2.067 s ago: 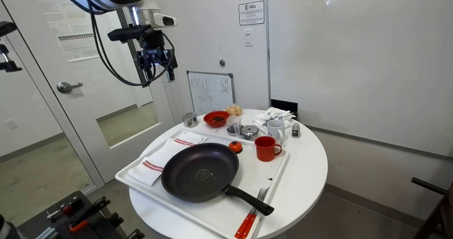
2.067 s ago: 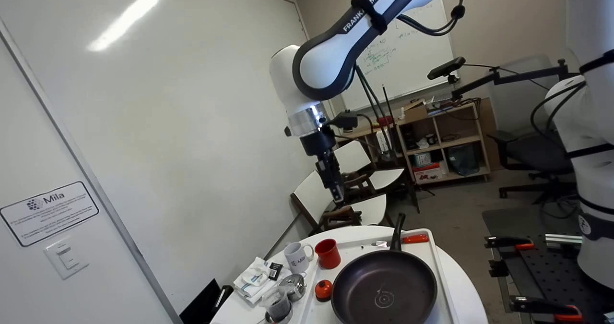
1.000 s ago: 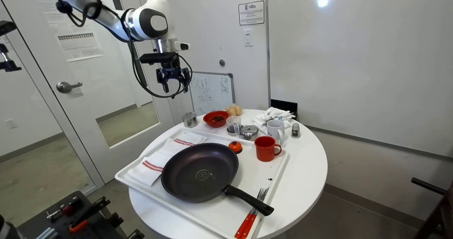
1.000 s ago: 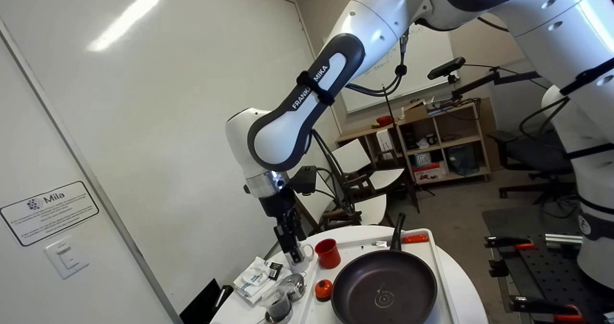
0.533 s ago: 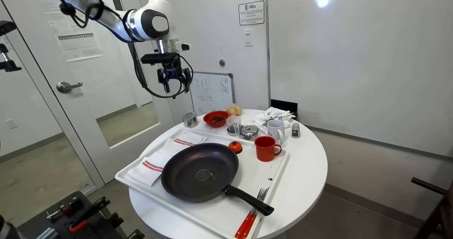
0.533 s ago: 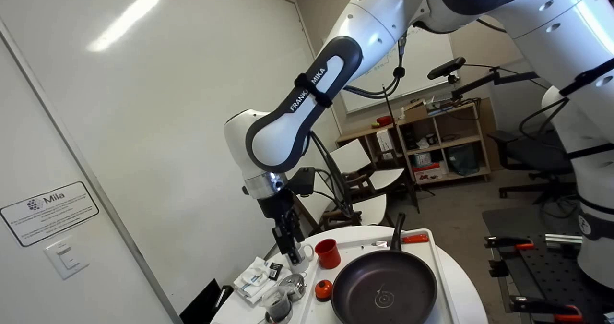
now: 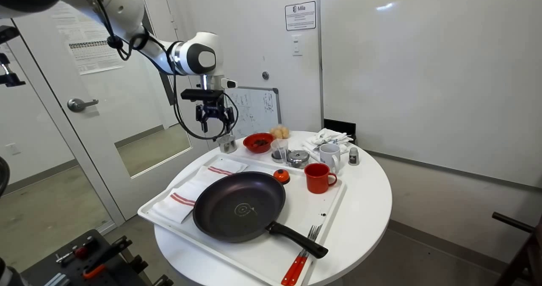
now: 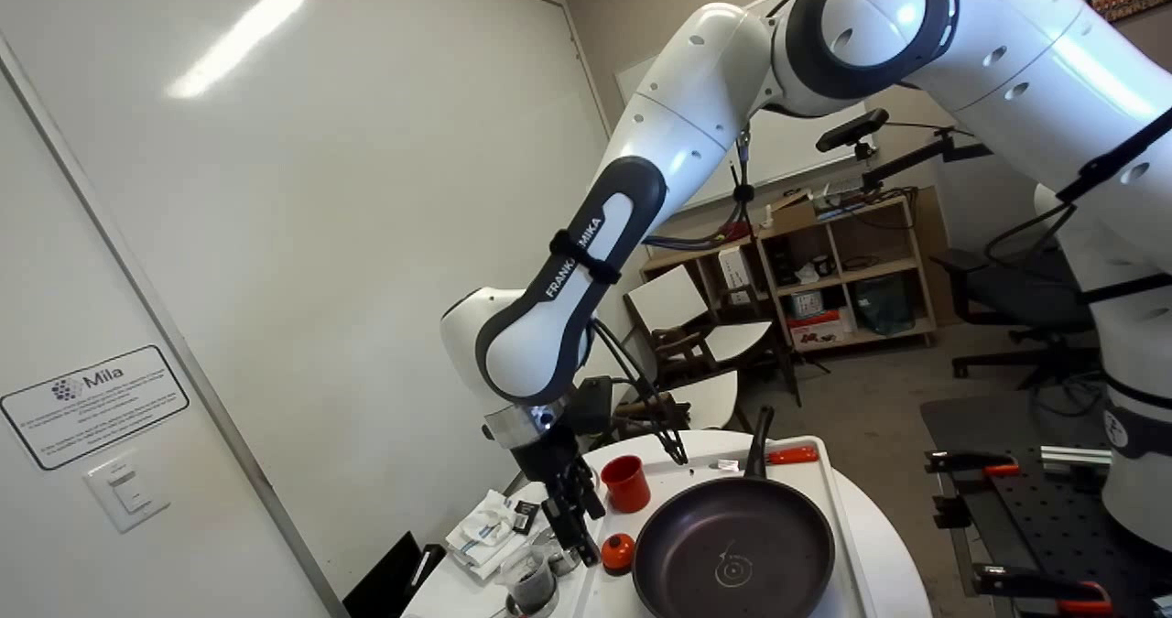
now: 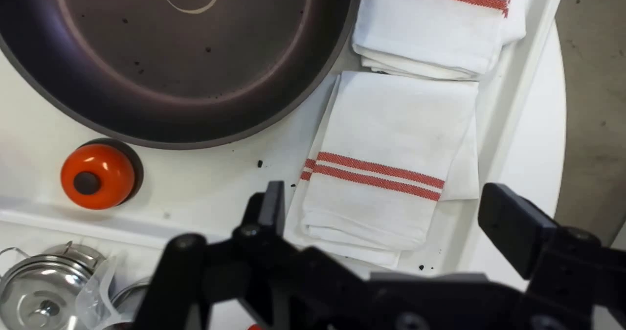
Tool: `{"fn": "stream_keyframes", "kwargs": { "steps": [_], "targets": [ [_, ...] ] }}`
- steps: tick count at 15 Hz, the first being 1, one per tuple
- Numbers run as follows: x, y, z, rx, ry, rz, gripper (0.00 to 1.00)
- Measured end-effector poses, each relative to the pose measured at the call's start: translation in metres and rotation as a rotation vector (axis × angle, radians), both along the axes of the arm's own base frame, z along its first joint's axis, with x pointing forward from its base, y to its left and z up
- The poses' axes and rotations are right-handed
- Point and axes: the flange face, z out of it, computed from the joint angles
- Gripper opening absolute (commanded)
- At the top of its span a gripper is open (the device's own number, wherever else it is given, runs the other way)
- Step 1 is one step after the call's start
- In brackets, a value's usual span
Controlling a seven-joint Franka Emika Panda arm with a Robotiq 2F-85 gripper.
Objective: Use the napkin on the top to wipe the pan
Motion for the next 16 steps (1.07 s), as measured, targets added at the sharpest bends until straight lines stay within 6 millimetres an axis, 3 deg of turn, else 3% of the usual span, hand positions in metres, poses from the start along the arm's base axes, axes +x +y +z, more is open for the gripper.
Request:
{"fn": "stream_keyframes", "kwargs": {
  "steps": [8,16],
  "targets": [
    [0.028,0.026,-0.055,0.030,0.031,0.023,1.00],
    [0.043,0.045,-0.118,0.044,0.071,0.035,1.00]
  ]
}}
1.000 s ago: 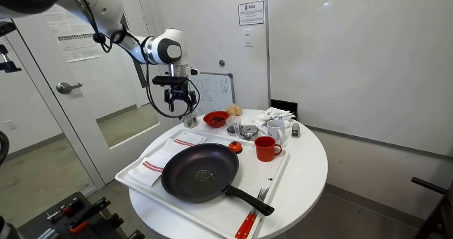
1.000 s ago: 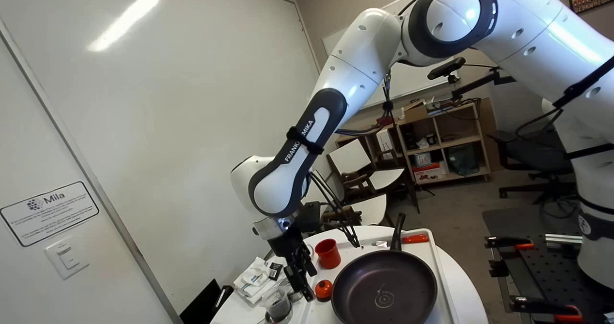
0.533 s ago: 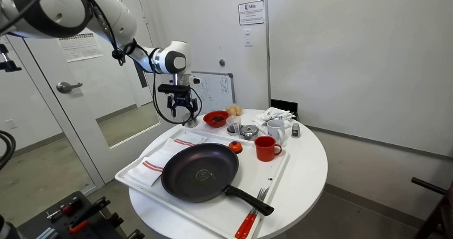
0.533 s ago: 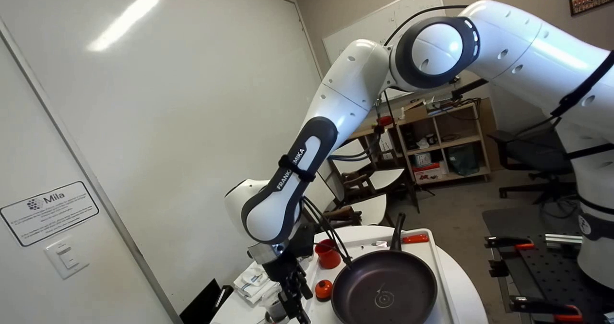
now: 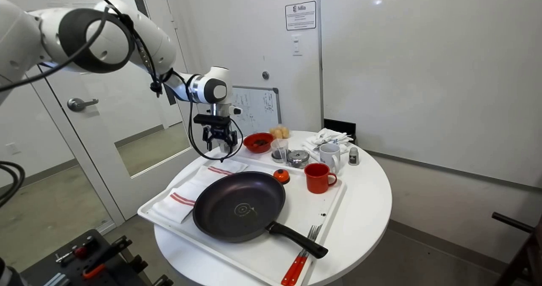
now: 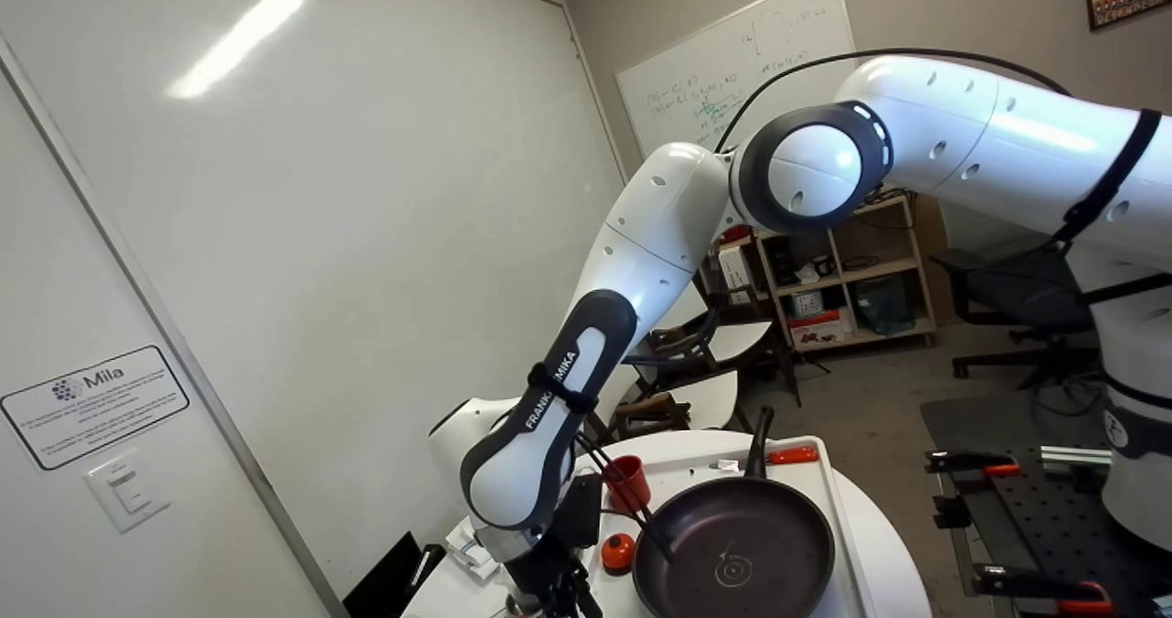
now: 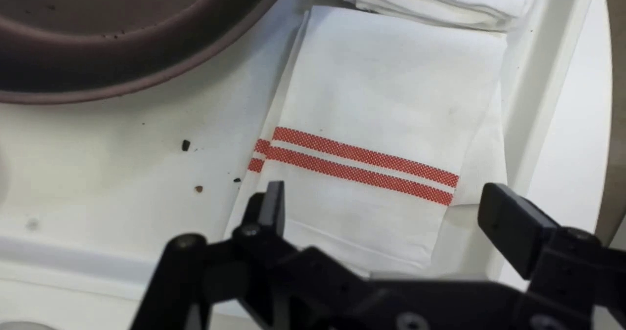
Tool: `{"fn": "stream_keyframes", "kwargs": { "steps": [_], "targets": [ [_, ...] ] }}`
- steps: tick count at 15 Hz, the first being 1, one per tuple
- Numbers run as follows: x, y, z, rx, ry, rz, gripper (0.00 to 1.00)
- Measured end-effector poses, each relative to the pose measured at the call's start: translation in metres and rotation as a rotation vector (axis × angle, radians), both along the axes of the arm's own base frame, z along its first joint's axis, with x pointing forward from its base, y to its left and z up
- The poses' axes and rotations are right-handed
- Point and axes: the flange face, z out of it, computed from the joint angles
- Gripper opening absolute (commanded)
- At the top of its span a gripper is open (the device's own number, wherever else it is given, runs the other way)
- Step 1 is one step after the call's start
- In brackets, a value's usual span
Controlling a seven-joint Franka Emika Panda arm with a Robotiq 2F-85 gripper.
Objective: Use the napkin on the top to wipe the pan
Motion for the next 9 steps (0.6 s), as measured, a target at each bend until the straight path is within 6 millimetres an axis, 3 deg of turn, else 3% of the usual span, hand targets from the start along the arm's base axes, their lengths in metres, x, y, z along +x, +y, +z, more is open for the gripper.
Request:
{"fn": "stream_keyframes", "kwargs": {
  "steps": [4,9],
  "targets": [
    [0.005,0.002,-0.028,0.004,0.030,0.001,1.00],
    [0.012,0.015,-0.048,0.050,0.031,0.045,1.00]
  ]
}}
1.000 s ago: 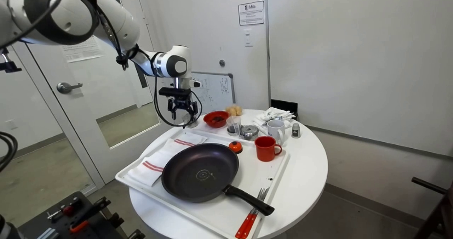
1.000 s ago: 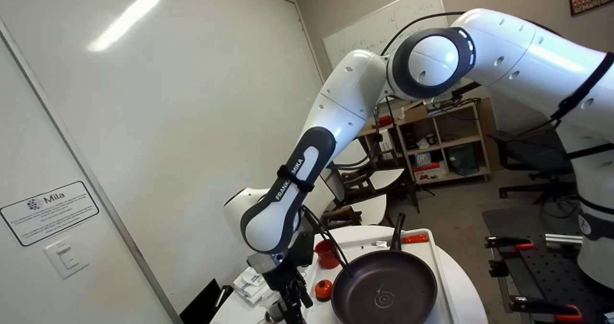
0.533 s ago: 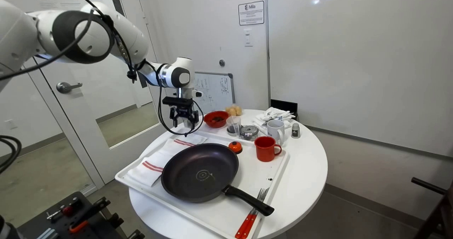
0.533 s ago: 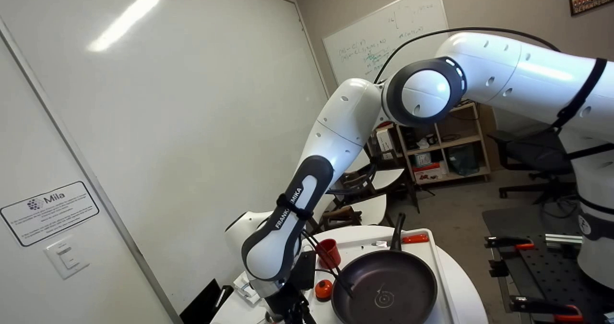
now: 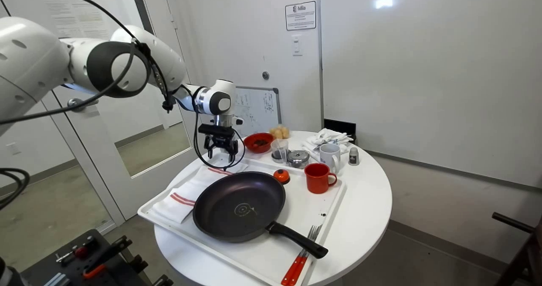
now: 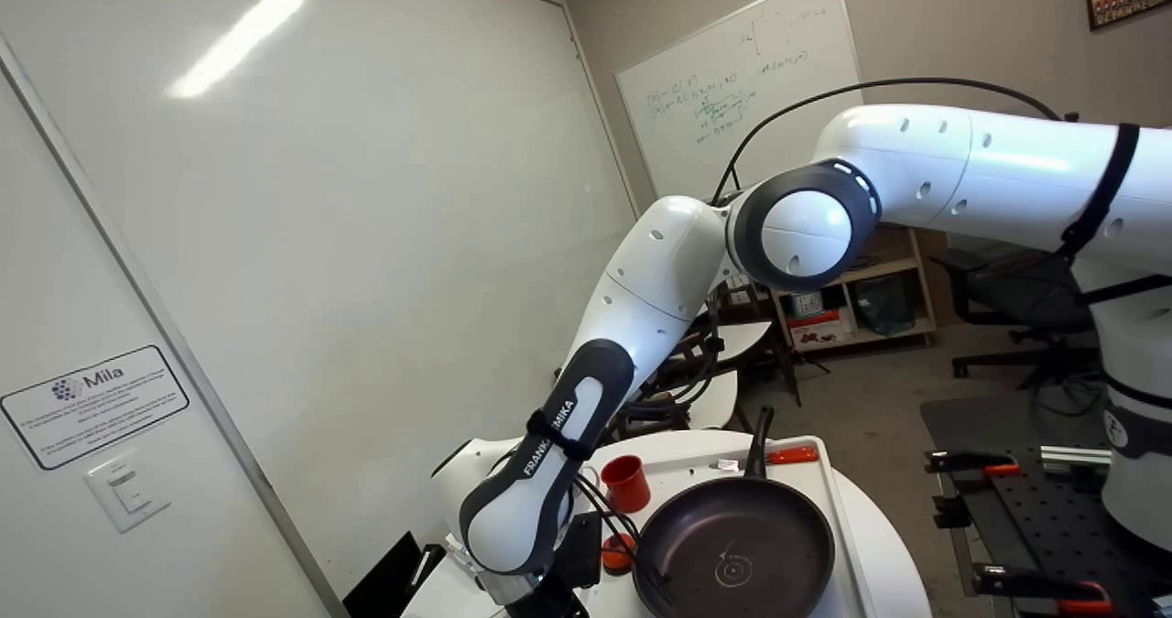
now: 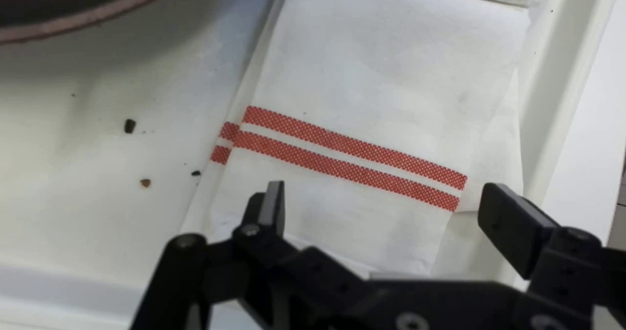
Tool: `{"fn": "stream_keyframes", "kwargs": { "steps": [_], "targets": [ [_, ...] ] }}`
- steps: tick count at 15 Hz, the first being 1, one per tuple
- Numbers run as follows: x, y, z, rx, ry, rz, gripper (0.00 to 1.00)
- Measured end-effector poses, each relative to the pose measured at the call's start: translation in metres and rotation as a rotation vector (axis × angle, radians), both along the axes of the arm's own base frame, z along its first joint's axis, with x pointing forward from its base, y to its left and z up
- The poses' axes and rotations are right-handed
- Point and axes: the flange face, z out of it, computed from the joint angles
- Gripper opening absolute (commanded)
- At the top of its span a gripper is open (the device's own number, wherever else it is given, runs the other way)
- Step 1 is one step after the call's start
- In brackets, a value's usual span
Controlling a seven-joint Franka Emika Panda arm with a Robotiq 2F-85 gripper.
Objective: Use the napkin on the top to wipe the pan
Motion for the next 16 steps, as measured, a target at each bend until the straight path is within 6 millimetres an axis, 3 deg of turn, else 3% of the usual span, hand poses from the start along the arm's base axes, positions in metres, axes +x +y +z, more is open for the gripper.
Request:
{"fn": "stream_keyframes", "kwargs": {
  "steps": [4,9,16],
  "targets": [
    [0.002,0.005,0.002,0.012,-0.002,0.008,1.00],
    [0.005,-0.005,0.001,0.007,-0.011,-0.006,1.00],
    [-0.003,-0.007,-0.012,0.021,0.021,-0.027,1.00]
  ]
}}
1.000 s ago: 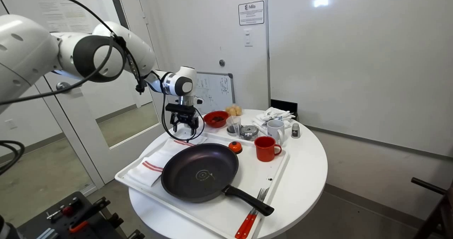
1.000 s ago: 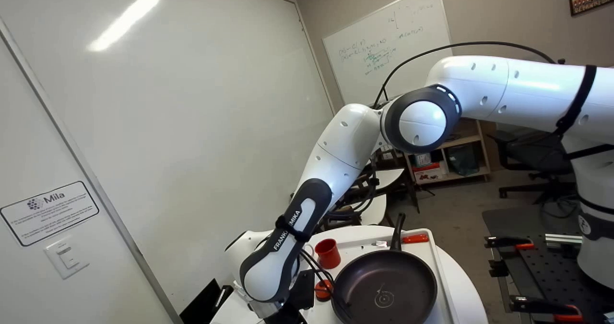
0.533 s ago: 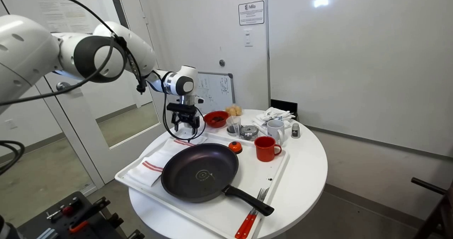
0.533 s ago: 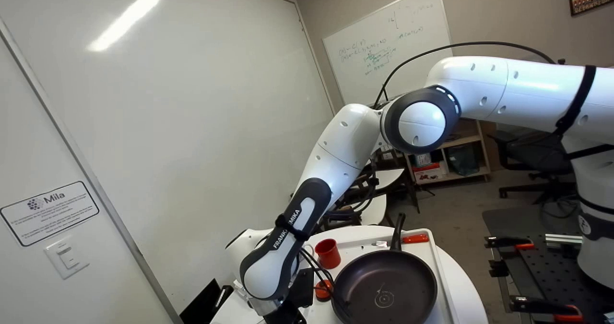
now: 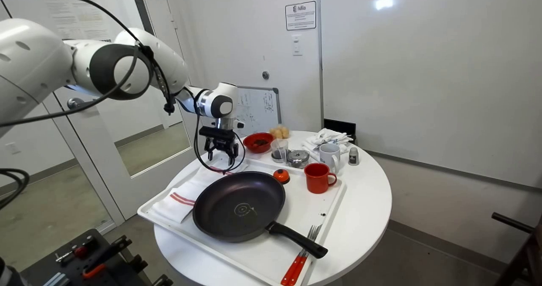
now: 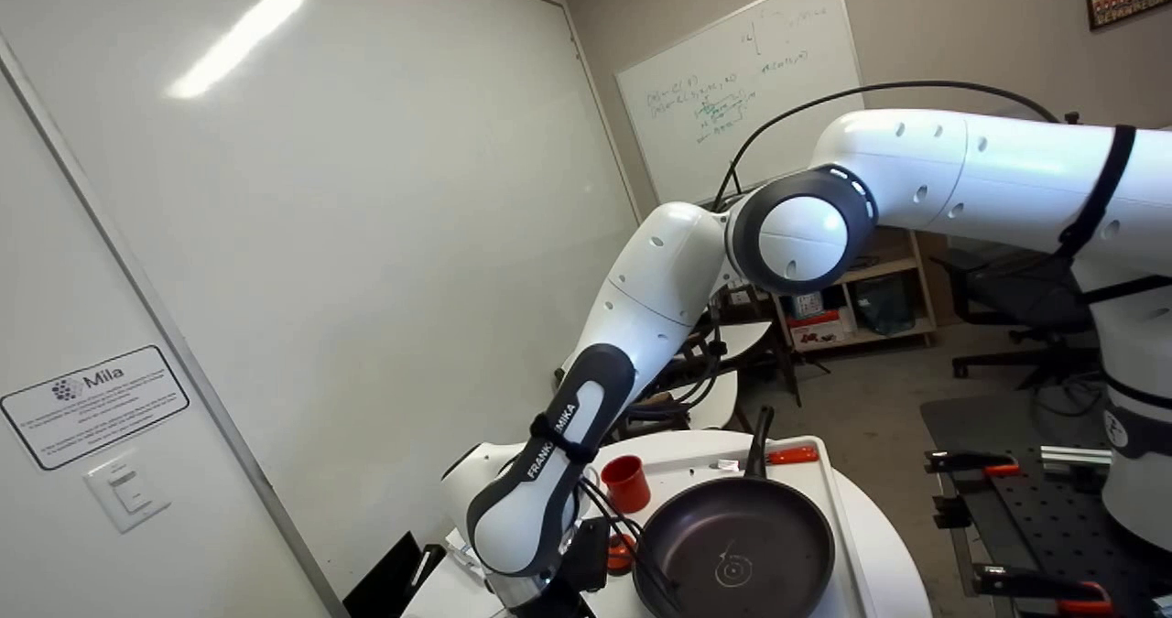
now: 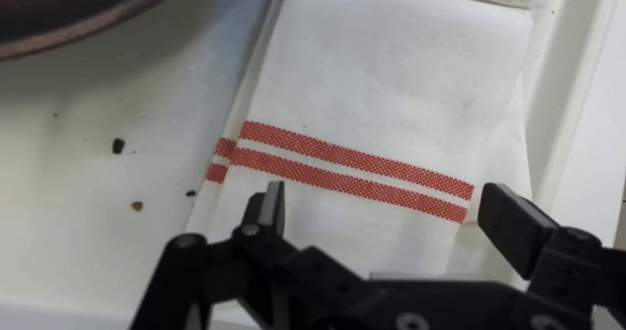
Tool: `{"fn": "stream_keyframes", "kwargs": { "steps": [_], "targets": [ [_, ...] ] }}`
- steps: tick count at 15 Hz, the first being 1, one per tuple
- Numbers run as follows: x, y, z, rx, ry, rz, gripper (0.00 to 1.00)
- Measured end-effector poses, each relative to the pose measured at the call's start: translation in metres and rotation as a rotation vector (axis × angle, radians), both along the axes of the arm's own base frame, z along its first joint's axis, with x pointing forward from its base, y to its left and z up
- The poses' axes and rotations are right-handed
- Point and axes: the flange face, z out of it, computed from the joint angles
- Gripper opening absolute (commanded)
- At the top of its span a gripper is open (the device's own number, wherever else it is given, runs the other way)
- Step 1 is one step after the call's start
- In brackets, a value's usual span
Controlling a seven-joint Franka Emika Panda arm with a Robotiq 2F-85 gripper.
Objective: Use the napkin on the top to wipe the pan
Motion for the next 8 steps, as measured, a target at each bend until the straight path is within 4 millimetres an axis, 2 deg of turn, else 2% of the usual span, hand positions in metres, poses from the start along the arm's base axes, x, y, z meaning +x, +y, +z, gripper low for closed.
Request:
{"fn": "stream_keyframes", "kwargs": {
  "steps": [8],
  "targets": [
    [-0.015,0.010,-0.031,-0.013,0.047,-0.022,1.00]
  ]
}}
